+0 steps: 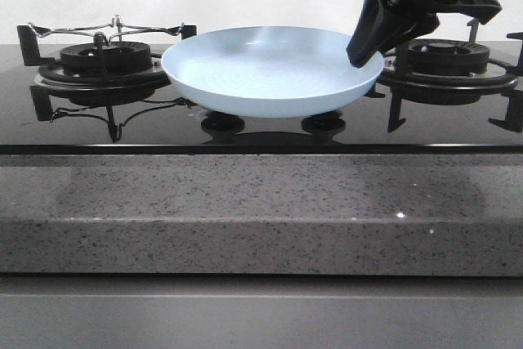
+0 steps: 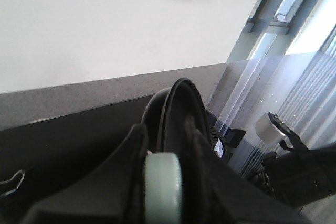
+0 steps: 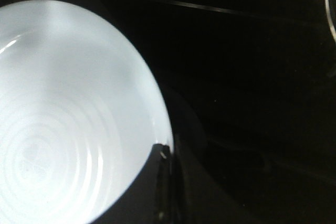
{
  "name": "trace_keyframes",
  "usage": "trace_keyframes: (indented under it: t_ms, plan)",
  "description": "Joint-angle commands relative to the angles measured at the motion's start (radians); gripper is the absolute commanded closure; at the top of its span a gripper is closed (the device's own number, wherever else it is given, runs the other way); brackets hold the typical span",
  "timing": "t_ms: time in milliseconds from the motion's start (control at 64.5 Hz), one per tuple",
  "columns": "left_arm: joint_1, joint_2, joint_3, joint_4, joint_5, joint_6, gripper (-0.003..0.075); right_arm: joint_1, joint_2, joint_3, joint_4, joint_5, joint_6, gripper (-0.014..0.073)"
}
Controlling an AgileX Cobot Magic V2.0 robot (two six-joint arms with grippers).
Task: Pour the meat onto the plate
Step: 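Lift the pan with the left gripper and move it over the plate, then tilt the pan with the left gripper to tip meat onto the plate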
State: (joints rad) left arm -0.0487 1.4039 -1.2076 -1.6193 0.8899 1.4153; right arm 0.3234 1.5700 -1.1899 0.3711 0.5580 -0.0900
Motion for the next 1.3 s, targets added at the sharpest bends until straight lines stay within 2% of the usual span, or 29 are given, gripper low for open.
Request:
trace_keyframes:
  t_ms: [0, 449, 806, 1100, 1209, 1286]
  plan:
    - [-0.035, -0.064, -0.029, -0.095, 0.02, 0.111, 0.0741, -0.001, -0.036, -0.016, -0.007, -0.026, -0.015, 0.0701]
    - [-0.121, -0.105, -0.029, -0.084, 0.027, 0.6, 0.0741, -0.001, -0.036, -0.016, -0.007, -0.026, -0.015, 0.0701]
    - [-0.121, -0.105, -0.029, -0.077, 0.088, 0.85, 0.0741, -0.001, -0.036, -0.016, -0.007, -0.026, -0.015, 0.0701]
    - [-0.121, -0.105, -0.029, -0.077, 0.116, 0.836, 0.0741, -0.001, -0.036, -0.016, -0.007, -0.026, -0.015, 0.0701]
    - [-0.117, -0.105, -0.029, -0.082, 0.066, 0.671, 0.0741, -0.001, -0.036, -0.016, -0.007, -0.026, -0.015, 0.0701]
    - [-0.117, -0.105, -0.029, -0.082, -0.047, 0.537, 0.0741, -0.001, -0.036, -0.016, -0.007, -0.026, -0.015, 0.0701]
